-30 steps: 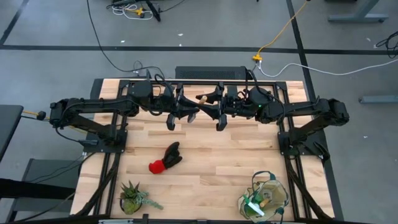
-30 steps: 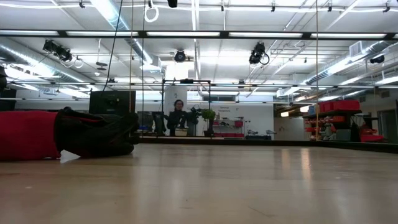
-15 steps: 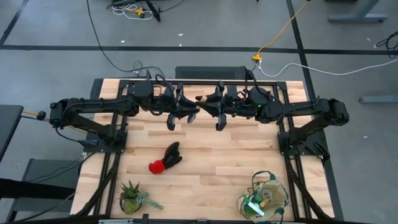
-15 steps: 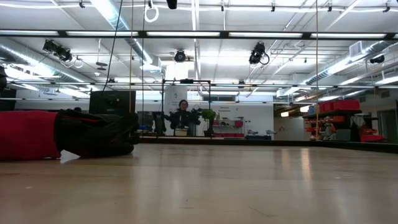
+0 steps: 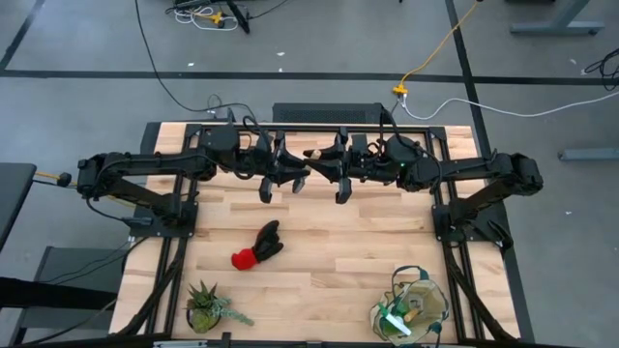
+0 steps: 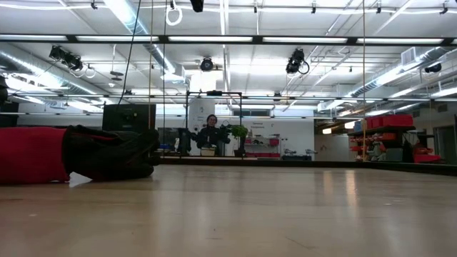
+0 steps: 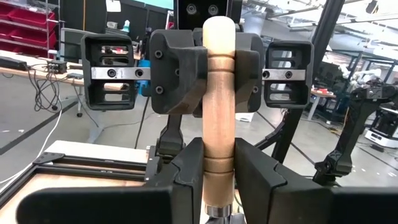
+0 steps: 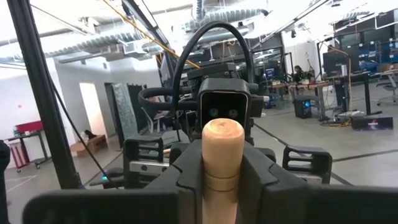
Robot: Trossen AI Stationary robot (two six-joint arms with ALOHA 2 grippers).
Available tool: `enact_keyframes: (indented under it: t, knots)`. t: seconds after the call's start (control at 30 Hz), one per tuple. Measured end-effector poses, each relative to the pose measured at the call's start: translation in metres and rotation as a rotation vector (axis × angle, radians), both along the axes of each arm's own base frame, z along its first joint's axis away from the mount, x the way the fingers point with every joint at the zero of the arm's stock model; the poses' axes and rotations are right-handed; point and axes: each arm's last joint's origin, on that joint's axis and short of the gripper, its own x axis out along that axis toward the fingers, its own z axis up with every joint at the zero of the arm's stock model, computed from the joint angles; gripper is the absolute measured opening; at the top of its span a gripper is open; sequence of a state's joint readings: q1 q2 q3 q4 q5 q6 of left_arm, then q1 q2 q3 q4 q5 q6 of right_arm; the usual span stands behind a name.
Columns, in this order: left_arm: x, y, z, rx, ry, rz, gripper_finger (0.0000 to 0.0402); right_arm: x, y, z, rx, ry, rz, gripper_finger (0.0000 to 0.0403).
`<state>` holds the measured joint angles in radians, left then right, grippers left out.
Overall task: Pick & Place Garden tools in Gardening bag
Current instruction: Put the brown hand trowel into the gardening bag
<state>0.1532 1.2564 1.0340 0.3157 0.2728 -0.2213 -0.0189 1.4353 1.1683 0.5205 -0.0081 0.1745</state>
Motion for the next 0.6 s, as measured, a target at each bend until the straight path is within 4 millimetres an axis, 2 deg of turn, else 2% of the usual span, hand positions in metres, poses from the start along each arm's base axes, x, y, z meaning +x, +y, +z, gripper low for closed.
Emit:
enact_keyframes:
  t: [0.43, 0.6]
  knots:
    - [0.0002, 0.0004, -0.0019, 0.006, 0.018, 0.018, 0.0094, 0.0004, 0.0000, -0.0013, 0.001, 0.010, 0.001, 0.0058]
    - [0.0006, 0.0008, -0.0035, 0.002, 0.032, 0.034, 0.0119, 0.0002, 0.0000, -0.0005, 0.000, 0.002, 0.001, 0.0059]
